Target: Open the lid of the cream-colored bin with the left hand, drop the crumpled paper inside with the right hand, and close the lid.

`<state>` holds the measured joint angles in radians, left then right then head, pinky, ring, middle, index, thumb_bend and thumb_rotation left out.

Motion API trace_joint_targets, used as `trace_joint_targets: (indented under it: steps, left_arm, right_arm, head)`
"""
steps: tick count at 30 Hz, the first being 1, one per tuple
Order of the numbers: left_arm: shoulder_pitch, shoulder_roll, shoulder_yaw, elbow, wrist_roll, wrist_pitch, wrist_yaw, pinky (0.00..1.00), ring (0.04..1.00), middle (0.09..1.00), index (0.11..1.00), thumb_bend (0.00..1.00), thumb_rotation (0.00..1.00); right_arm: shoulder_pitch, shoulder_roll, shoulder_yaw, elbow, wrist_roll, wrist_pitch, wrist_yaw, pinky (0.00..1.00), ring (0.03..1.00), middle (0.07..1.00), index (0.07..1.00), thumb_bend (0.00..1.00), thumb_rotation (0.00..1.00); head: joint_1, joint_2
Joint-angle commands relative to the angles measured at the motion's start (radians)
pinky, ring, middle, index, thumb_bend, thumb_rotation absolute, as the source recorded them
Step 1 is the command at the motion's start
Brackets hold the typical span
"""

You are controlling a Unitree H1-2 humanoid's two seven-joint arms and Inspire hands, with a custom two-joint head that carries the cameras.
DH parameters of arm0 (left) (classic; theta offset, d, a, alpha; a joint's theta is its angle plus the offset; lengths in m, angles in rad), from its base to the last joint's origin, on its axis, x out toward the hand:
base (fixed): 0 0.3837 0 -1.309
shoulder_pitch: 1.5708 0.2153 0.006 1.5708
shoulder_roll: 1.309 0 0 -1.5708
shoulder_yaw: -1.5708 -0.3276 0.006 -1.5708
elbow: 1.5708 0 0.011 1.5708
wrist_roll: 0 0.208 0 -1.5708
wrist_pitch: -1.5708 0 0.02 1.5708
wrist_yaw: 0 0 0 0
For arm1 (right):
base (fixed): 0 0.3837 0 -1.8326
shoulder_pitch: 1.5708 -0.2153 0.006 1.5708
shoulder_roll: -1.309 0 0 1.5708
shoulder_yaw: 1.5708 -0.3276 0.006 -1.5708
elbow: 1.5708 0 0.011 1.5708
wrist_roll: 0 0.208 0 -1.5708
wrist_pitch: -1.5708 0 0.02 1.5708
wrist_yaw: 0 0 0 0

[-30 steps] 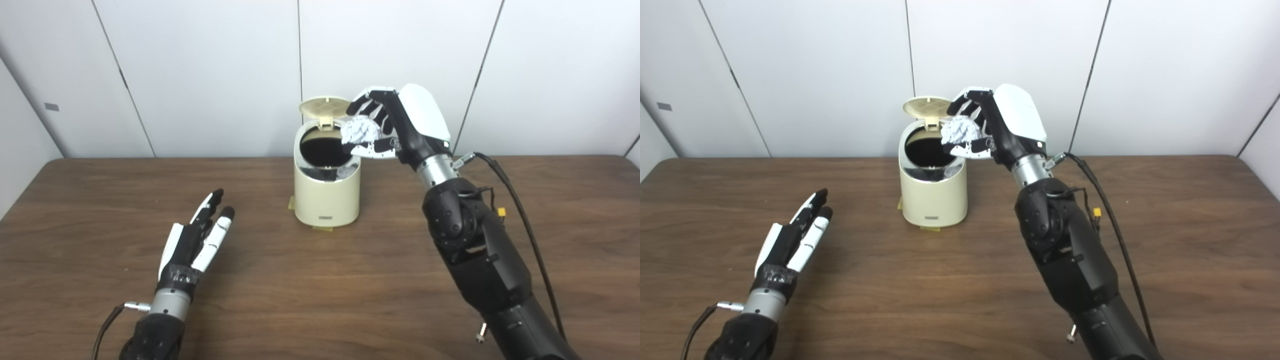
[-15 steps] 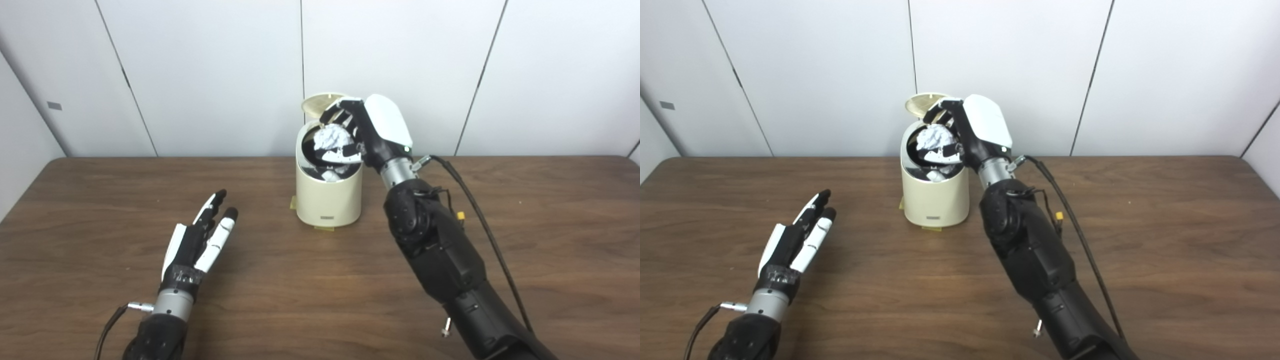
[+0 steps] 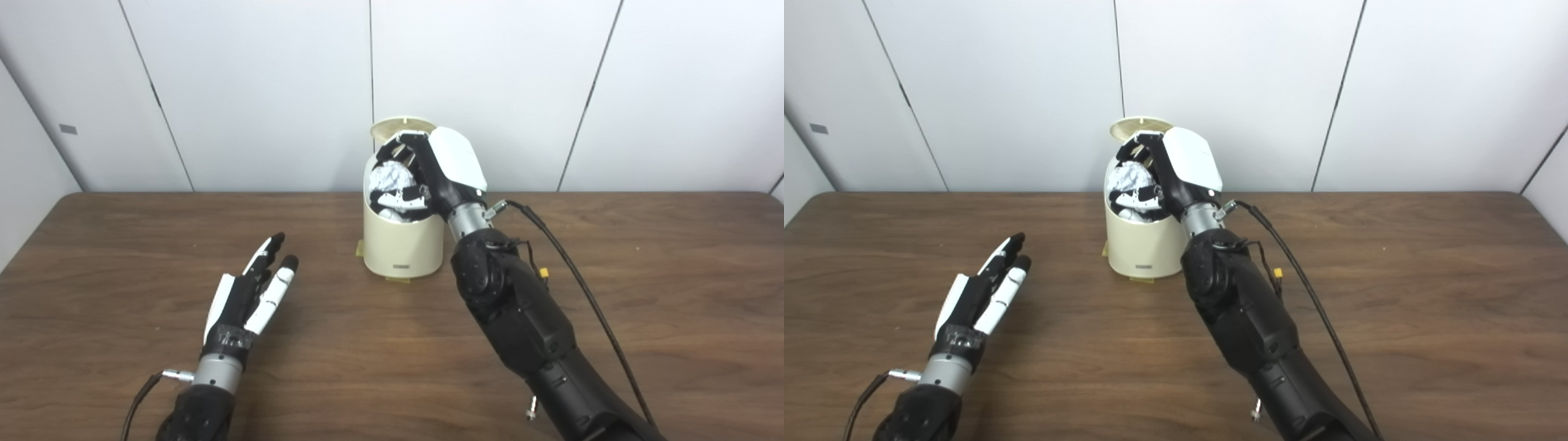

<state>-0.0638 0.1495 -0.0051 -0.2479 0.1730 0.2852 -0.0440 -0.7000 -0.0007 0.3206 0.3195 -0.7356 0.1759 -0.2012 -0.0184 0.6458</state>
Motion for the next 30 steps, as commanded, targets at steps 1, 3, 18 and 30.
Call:
trace_joint_targets:
  steps: [1,3,18,30]
  left_arm:
    - [-0.031,0.008,0.005,-0.027,0.017,-0.035,0.015,0.98,0.988,0.971,0.989,0.63,0.85]
    - [-0.029,0.007,0.005,-0.028,0.011,-0.034,0.012,0.98,0.984,0.970,0.992,0.64,0.85]
    - [-0.026,0.006,0.012,-0.031,-0.016,-0.031,0.000,1.00,0.997,0.980,1.000,0.64,0.83]
    - [-0.024,0.005,0.005,-0.031,-0.011,-0.043,0.001,0.97,0.979,0.968,1.000,0.61,0.83]
  right_arm:
    - [-0.035,-0.016,-0.010,-0.009,-0.013,-0.008,-0.030,0.39,0.392,0.502,0.579,0.49,0.00]
    - [-0.035,-0.019,-0.013,-0.006,-0.012,-0.012,-0.041,0.37,0.392,0.503,0.579,0.49,0.00]
    - [-0.028,-0.042,-0.016,-0.028,-0.001,-0.011,-0.027,0.30,0.412,0.514,0.569,0.49,0.00]
    - [-0.015,-0.051,0.003,-0.039,-0.029,0.015,-0.002,0.15,0.228,0.353,0.494,0.53,0.13]
  head:
    - [-0.003,0.001]
    - [-0.004,0.001]
    - [-0.017,0.004]
    - [-0.024,0.009]
